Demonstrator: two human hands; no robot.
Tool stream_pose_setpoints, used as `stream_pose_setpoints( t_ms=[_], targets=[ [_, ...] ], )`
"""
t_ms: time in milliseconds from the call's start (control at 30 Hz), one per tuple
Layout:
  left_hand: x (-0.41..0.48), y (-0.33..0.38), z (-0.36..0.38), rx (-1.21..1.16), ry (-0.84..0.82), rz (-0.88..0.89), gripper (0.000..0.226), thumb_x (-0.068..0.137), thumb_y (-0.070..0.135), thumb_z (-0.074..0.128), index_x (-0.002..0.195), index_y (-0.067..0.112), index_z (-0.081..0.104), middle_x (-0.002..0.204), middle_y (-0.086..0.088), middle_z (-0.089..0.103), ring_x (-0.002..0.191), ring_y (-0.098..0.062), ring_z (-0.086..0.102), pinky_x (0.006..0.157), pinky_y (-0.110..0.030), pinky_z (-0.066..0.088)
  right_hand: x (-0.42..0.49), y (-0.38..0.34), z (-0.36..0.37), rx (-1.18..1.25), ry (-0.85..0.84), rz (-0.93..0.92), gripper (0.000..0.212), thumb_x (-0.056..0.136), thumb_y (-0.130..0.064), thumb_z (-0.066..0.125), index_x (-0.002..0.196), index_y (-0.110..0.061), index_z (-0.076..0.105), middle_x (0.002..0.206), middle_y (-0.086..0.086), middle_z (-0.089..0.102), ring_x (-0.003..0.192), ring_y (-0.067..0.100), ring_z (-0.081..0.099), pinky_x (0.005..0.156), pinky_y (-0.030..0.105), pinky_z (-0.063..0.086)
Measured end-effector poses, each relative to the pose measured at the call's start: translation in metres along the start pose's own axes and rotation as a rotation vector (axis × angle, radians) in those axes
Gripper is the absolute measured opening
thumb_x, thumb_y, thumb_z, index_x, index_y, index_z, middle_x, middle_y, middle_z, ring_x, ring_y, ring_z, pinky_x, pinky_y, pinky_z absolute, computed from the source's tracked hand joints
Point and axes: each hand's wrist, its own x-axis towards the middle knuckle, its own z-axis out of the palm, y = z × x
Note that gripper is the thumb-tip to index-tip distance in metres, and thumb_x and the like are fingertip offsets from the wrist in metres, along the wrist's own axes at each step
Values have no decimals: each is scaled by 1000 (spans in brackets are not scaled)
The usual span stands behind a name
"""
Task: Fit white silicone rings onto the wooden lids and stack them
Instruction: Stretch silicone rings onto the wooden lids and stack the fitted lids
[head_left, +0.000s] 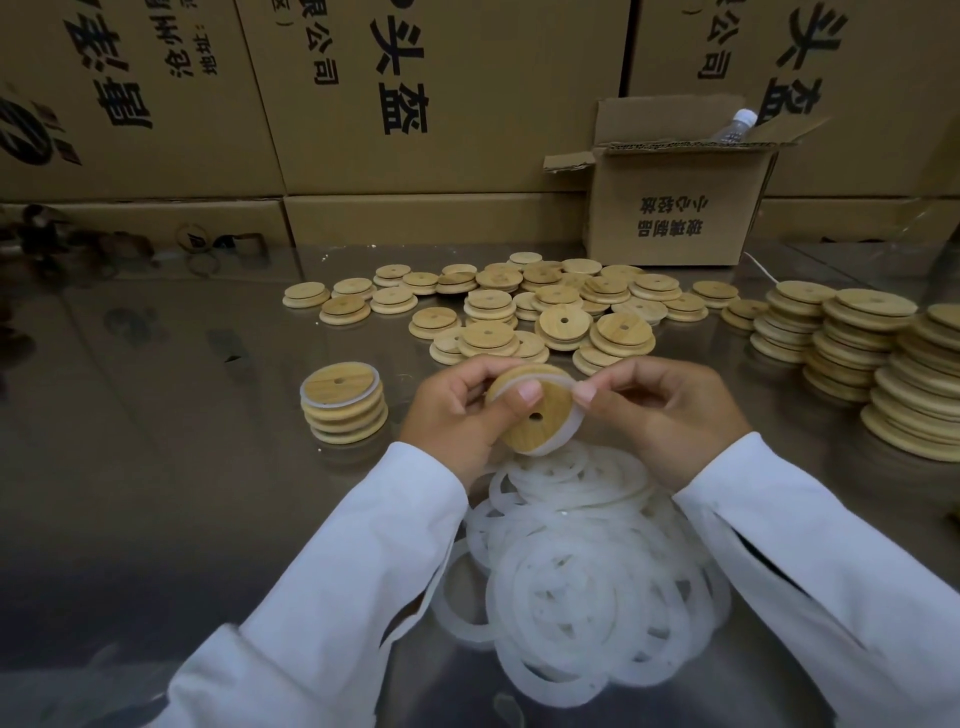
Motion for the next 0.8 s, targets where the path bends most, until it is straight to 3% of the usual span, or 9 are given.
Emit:
stream_pose_setpoints(
  t_ms=[167,367,500,667,800],
  targets=[
    [-2,1,3,-141,26,-41,28,63,24,66,89,14,68,86,-7,69,84,-23,62,86,-44,48,1,-4,-1,0,-12,-59,16,76,-16,71,63,-23,67,60,-17,65,59,-6,57,60,6,43],
    [-4,-1,1,-134,9,-96,33,62,27,68,91,11,69,86,-9,70,82,-23,64,78,-44,53,-4,-3,5,60,4,-87,16,78,-8,69,66,-17,65,58,-12,64,58,-3,58,58,7,44],
    [-5,-2,4,-108,36,-120,30,58,29,70,85,17,71,83,-7,71,81,-24,65,79,-47,52,-7,0,8,-30,74,-121,11,75,-16,73,68,-21,65,70,-6,67,72,13,64,70,23,52],
    [-3,-3,3,-86,75,-111,34,57,33,72,87,17,72,84,-8,72,82,-24,67,78,-45,55,-10,2,13,-86,133,-132,14,65,-34,72,70,-23,65,71,-12,68,69,4,64,70,24,52],
    [-3,-3,3,-87,93,-110,34,53,37,73,82,20,73,85,-8,72,85,-26,66,82,-52,53,-9,5,12,-145,155,-114,11,73,-25,71,65,-23,65,66,-10,67,66,5,62,68,23,51]
  ],
)
